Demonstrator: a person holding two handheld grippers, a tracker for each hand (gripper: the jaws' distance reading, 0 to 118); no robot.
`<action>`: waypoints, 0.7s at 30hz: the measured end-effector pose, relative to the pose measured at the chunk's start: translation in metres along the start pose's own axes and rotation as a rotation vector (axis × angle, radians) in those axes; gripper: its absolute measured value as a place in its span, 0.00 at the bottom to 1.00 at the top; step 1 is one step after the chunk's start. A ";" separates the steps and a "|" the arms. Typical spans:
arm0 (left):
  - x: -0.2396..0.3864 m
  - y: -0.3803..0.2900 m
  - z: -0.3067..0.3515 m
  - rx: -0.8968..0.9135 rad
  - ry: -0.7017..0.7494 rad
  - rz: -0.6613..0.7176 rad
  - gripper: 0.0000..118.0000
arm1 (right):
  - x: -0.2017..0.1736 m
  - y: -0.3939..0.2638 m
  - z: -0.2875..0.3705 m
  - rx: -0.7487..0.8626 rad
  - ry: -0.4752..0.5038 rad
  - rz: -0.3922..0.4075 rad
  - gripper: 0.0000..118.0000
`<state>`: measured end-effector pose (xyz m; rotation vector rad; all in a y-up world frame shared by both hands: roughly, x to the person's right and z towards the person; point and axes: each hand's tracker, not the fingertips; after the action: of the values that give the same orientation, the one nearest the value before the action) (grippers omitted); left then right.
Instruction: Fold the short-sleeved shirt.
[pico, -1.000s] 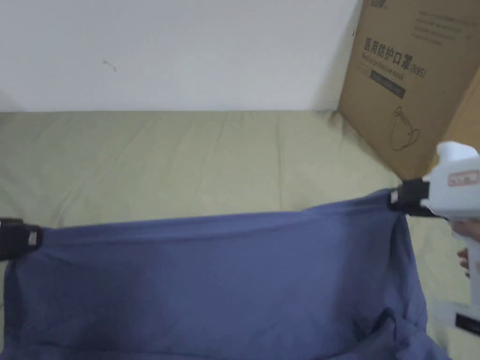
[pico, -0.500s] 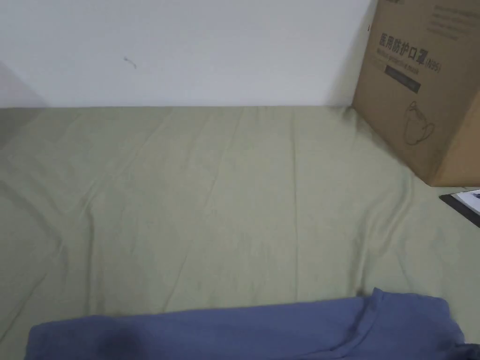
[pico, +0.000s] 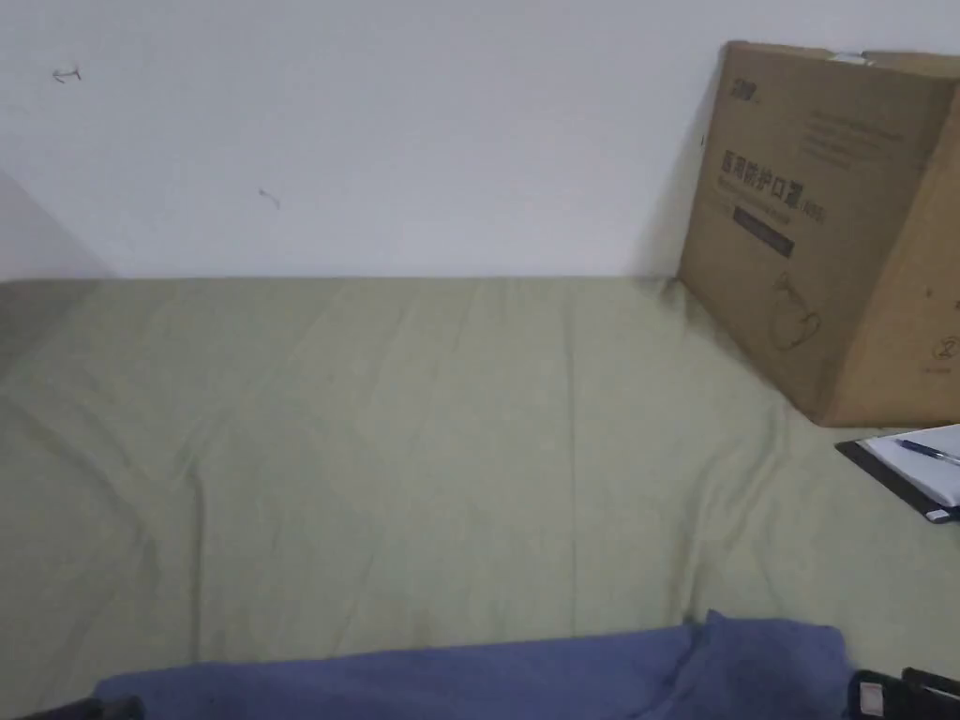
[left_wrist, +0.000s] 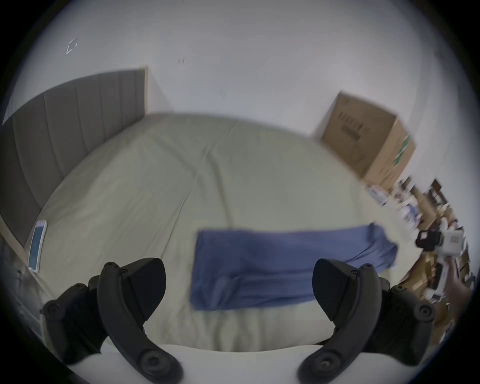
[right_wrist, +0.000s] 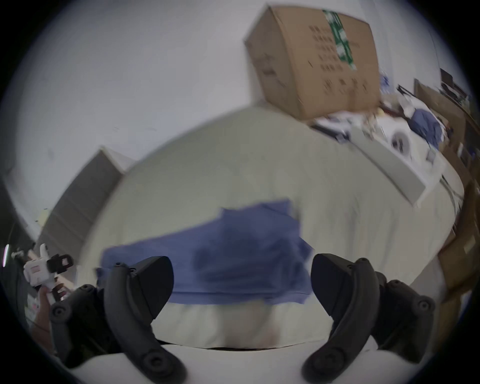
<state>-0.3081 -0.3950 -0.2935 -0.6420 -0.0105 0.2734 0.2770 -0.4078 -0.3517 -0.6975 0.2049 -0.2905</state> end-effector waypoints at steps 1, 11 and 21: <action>0.011 0.011 0.018 0.054 -0.024 -0.003 0.96 | -0.018 0.007 0.017 0.054 0.032 0.020 0.94; 0.093 -0.030 0.103 0.744 0.116 -0.231 0.31 | -0.136 -0.034 0.081 0.821 -0.036 0.295 0.36; 0.108 -0.063 0.113 0.741 0.116 -0.265 0.00 | -0.152 -0.055 0.088 0.776 -0.049 0.325 0.00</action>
<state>-0.1989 -0.3492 -0.1738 0.0845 0.1124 -0.0276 0.1484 -0.3456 -0.2364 0.1011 0.1388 -0.0258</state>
